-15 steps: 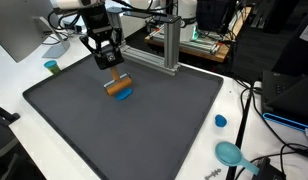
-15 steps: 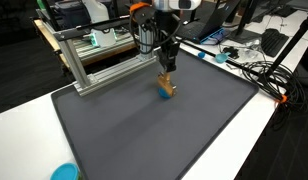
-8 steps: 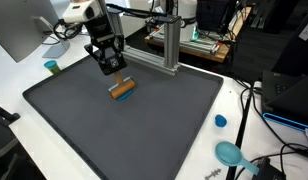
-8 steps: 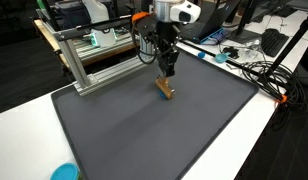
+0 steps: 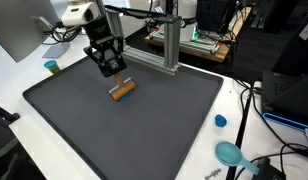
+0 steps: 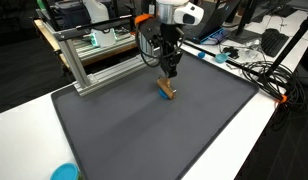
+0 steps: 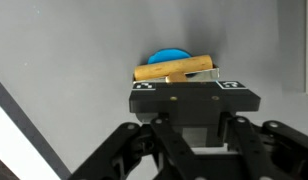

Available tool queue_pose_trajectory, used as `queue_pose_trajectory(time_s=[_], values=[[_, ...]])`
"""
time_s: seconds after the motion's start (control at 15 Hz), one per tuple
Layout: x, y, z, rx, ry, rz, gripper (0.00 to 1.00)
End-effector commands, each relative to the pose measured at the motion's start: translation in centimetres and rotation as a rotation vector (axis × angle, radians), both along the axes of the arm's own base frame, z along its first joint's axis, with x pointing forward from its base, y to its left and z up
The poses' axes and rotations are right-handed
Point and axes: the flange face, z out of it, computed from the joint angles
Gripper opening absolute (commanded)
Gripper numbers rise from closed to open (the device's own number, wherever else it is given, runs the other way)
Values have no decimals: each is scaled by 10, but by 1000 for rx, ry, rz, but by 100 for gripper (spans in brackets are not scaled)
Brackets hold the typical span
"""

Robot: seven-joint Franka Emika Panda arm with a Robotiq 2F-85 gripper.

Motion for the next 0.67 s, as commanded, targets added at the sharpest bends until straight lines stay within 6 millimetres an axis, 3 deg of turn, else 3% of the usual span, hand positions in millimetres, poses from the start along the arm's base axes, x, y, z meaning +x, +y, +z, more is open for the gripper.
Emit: queue_pose_trajectory(time_s=[0.0, 0.6], values=[[4, 6, -13, 17, 10, 16, 22], [1, 11, -30, 32, 22, 40, 22]])
